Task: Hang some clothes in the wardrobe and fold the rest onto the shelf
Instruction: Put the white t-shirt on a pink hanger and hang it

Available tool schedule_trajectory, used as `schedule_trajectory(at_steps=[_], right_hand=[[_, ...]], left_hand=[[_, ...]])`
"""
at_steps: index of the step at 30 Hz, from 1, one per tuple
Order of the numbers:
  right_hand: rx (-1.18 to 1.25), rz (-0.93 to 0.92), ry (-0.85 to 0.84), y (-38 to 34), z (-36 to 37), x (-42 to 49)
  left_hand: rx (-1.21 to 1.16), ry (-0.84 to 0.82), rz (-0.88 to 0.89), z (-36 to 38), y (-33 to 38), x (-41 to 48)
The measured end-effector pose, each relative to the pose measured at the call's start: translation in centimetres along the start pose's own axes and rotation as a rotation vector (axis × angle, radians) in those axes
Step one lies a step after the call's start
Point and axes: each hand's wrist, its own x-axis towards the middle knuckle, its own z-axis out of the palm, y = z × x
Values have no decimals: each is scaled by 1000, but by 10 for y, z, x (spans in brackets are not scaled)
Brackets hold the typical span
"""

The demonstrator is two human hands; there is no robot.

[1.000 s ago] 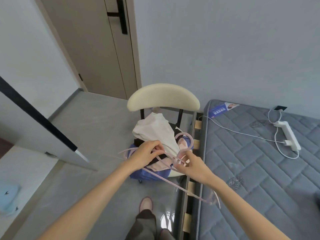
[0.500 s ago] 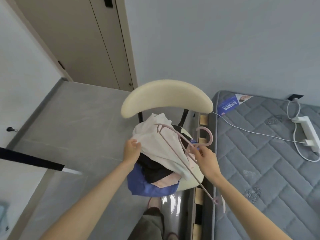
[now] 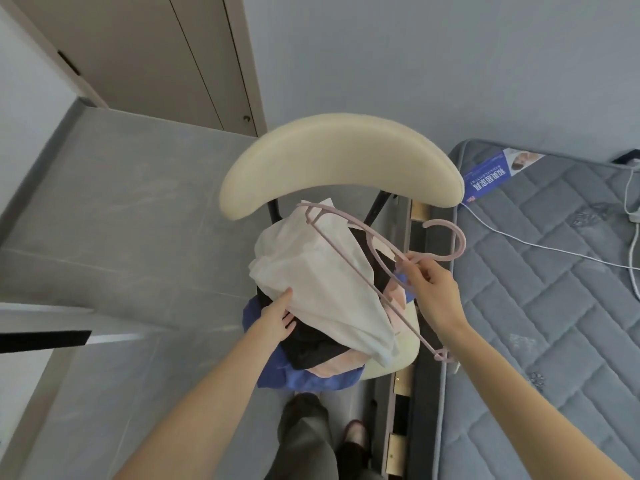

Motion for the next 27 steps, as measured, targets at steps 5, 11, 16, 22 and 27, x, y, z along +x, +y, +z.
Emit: schedule_trajectory(at_steps=[5,11,16,22,27], right_hand=[[28,0,27,6,-4,-7],[26,-22,63,10,-28,-34],[71,-63,151,7,-70,-71],[109,-76,185,17,-127,-120],[220,-208,102,5,-162,-170]], left_hand=[[-50,21,178,4,-3,1],[68,-139,518,24,4,-49],[126,-323,669,61,7,-118],[205,-474,772,91,-12,-206],[278,-633,875,113,-41,-279]])
